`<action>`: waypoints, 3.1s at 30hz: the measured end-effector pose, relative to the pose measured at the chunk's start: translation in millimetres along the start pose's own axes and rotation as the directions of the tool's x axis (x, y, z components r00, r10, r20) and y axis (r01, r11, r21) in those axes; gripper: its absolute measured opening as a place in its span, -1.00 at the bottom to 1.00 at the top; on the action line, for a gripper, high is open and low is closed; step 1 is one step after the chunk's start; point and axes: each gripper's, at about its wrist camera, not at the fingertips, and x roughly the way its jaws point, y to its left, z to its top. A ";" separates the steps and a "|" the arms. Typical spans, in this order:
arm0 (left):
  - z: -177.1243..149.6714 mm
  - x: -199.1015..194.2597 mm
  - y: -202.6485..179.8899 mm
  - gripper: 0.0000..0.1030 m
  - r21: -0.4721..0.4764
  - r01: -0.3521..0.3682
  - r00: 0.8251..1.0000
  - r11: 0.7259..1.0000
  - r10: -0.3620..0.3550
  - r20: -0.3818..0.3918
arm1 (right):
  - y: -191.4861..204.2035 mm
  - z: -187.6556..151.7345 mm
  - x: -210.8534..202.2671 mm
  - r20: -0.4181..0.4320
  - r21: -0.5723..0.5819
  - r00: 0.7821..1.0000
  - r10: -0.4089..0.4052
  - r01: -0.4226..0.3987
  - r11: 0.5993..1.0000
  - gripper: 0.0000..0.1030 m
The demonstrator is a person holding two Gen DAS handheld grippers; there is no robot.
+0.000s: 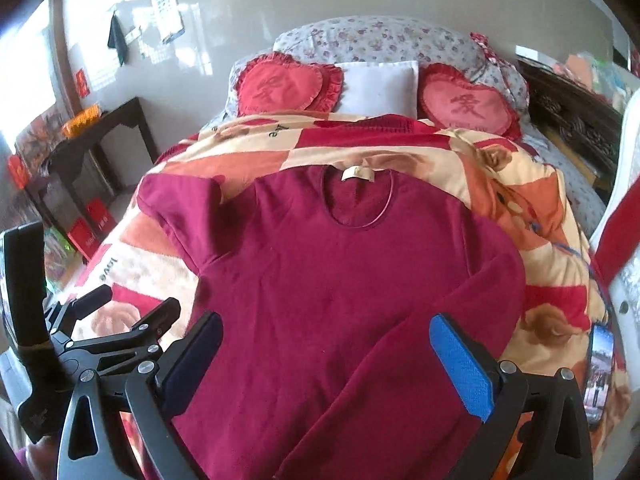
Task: Fold small clothes
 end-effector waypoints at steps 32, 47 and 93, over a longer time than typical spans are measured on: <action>-49.3 21.5 3.7 0.98 -0.133 0.150 0.972 0.980 -0.170 -0.163 | -8.3 10.4 30.3 -0.128 -0.007 0.988 -0.083 0.082 0.997 1.00; -47.0 20.5 4.7 0.98 -0.118 0.126 0.977 0.985 -0.144 -0.157 | -5.7 6.5 34.2 -0.143 -0.014 0.987 -0.077 0.076 0.997 1.00; 47.1 77.2 75.9 0.98 -0.123 -0.105 0.992 0.987 0.096 -0.080 | 11.3 36.5 130.8 -0.067 -0.031 0.997 -0.045 0.043 0.999 1.00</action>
